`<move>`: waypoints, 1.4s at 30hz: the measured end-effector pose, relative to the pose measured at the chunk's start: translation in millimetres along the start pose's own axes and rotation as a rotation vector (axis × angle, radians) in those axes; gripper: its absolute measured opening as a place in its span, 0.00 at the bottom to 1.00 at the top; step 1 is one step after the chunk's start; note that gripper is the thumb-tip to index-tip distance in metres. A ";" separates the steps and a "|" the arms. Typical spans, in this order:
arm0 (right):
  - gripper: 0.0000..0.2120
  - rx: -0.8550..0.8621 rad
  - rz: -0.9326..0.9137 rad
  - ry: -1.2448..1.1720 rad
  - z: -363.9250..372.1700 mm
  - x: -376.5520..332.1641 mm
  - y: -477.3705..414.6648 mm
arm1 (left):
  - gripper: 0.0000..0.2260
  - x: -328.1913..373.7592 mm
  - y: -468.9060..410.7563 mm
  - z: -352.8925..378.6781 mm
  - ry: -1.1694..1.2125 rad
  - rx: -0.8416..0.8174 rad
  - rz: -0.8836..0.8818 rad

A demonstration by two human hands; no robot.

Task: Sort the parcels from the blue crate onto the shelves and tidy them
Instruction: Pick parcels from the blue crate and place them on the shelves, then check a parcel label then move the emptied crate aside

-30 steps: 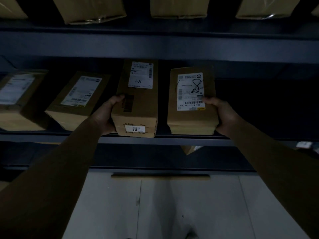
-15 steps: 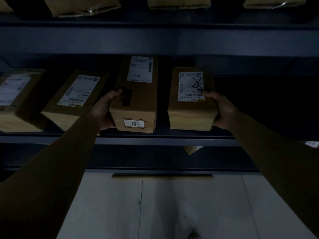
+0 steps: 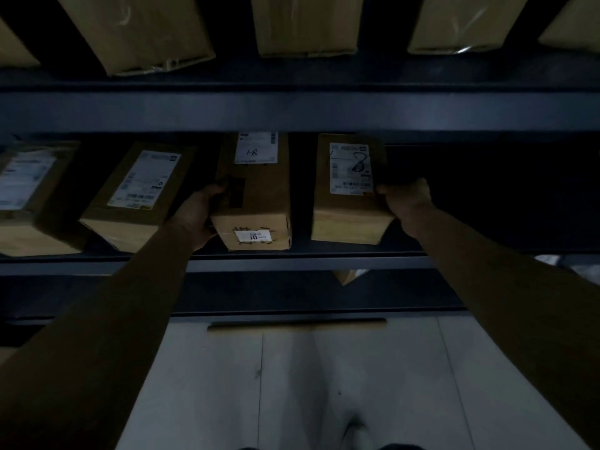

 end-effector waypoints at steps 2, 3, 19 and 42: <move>0.15 -0.030 -0.151 0.181 -1.7 -17.8 13.5 | 0.19 6.3 13.6 -2.2 -0.048 0.165 0.063; 0.13 -0.066 -0.222 0.261 -1.8 -30.0 26.4 | 0.21 10.5 23.7 -3.3 -0.112 0.277 0.112; 0.13 -0.361 -0.777 0.894 -87.7 -295.5 241.8 | 0.13 105.5 355.3 103.3 -1.412 0.095 0.940; 0.15 0.423 -0.560 1.281 -350.3 -447.3 568.8 | 0.12 127.4 760.6 182.2 -1.305 -0.117 2.011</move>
Point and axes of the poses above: each hand's wrist, its own y-axis away from the middle knuckle, its own z-axis out of the palm, x = y × z, the point moved 6 cm from there along -y, towards the middle knuckle, and after that the axes turned 14 degrees about -z, right-handed, at the moved point
